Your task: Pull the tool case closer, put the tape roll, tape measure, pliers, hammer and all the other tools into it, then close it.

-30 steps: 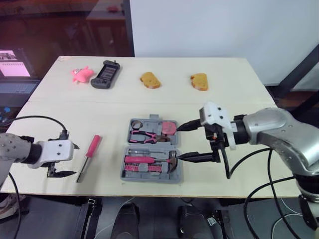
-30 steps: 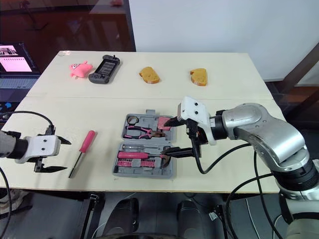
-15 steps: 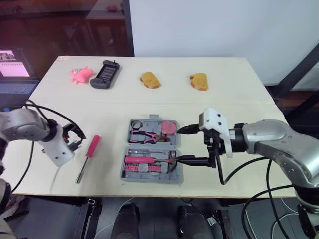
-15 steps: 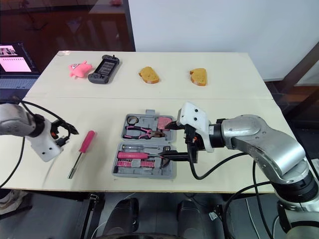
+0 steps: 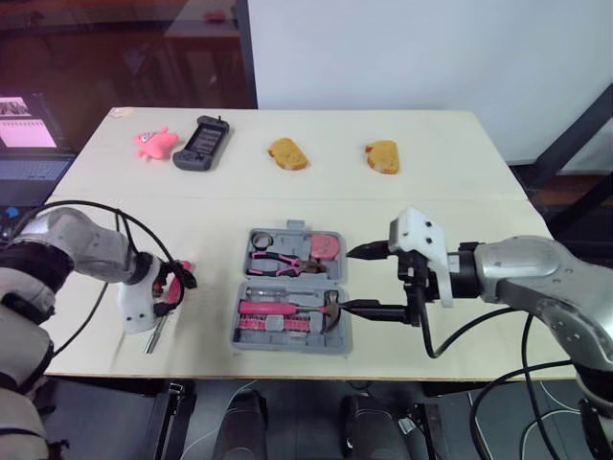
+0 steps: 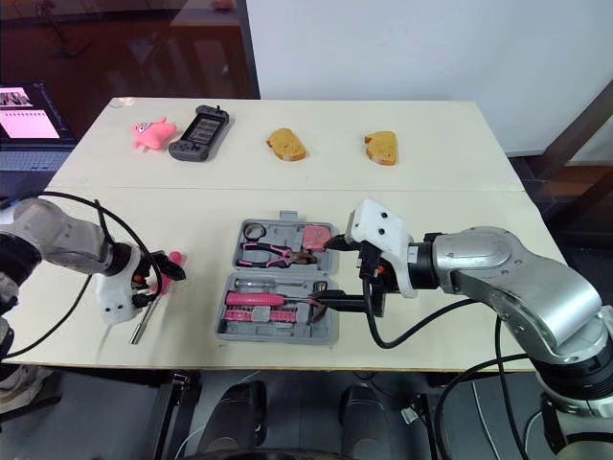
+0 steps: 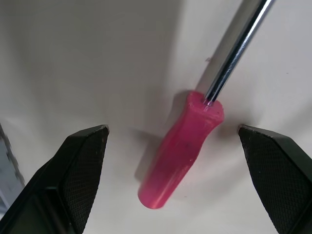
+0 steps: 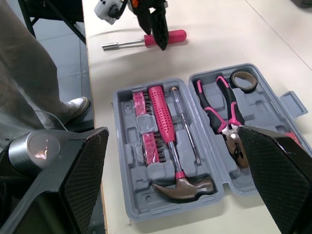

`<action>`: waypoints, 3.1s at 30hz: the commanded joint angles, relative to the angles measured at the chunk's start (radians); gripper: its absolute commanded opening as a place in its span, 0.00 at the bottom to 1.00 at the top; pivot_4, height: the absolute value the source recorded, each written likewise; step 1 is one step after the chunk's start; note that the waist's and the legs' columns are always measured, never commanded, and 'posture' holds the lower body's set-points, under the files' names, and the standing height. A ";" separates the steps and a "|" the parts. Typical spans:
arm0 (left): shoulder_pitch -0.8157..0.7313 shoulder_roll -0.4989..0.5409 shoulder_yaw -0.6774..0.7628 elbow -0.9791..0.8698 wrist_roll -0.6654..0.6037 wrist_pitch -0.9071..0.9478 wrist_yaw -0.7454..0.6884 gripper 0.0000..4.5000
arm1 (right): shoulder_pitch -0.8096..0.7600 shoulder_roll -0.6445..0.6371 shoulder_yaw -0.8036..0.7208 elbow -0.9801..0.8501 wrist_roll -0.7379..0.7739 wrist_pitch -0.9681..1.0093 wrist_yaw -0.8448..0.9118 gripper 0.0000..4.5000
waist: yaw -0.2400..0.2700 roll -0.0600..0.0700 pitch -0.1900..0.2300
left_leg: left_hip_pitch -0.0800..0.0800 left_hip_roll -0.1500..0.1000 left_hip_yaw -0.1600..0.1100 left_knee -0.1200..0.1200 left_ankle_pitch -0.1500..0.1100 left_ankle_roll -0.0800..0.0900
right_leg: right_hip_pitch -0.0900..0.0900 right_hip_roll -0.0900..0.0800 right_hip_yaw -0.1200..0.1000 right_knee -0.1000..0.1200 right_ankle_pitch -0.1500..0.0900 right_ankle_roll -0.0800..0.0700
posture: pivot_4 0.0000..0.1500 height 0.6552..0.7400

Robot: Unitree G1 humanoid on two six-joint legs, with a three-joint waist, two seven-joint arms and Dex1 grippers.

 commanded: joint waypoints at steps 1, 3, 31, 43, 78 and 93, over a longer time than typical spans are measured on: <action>-0.002 -0.001 -0.055 -0.030 0.051 -0.003 0.025 0.99 | -0.031 -0.007 -0.020 -0.009 0.005 -0.018 0.004 1.00 | 0.000 0.000 0.000 | 0.000 0.000 0.000 0.000 0.000 0.000 | 0.000 0.000 0.000 0.000 0.000 0.000 | 1.00 0.77; -0.024 -0.008 -0.078 -0.033 0.079 -0.001 0.031 0.99 | -0.035 -0.007 -0.020 -0.009 0.006 -0.016 0.004 1.00 | 0.000 0.000 0.000 | 0.000 0.000 0.000 0.000 0.000 0.000 | 0.000 0.000 0.000 0.000 0.000 0.000 | 1.00 0.77; -0.063 -0.085 -0.203 0.055 0.067 -0.015 -0.069 0.12 | -0.068 -0.044 -0.019 0.014 0.005 -0.020 0.035 1.00 | -0.002 0.014 -0.008 | 0.012 0.000 0.000 -0.001 0.000 0.000 | 0.010 0.000 0.002 0.001 -0.001 0.000 | 1.00 0.77; 0.013 -0.033 0.232 0.448 -0.878 0.250 -1.020 0.12 | -0.082 -0.030 0.030 0.040 -0.023 -0.062 0.066 1.00 | -0.004 0.010 -0.006 | 0.009 0.000 0.001 -0.001 0.000 0.001 | 0.005 0.000 0.002 0.001 -0.001 -0.001 | 1.00 0.77; 0.591 -0.336 0.943 -0.625 -1.647 2.593 -0.564 0.36 | -0.117 -0.005 0.092 0.101 -0.090 -0.123 0.136 1.00 | 0.000 0.006 -0.004 | 0.012 0.000 0.000 -0.002 0.000 0.001 | 0.009 0.000 0.001 0.001 -0.001 -0.001 | 1.00 0.77; 0.718 -0.319 1.252 -0.847 -1.762 2.205 -0.527 0.99 | -0.123 -0.032 0.085 0.106 -0.085 -0.118 0.185 1.00 | -0.004 0.001 -0.001 | 0.010 0.000 0.000 -0.003 0.000 0.000 | 0.008 0.000 0.001 -0.001 -0.002 -0.002 | 1.00 0.77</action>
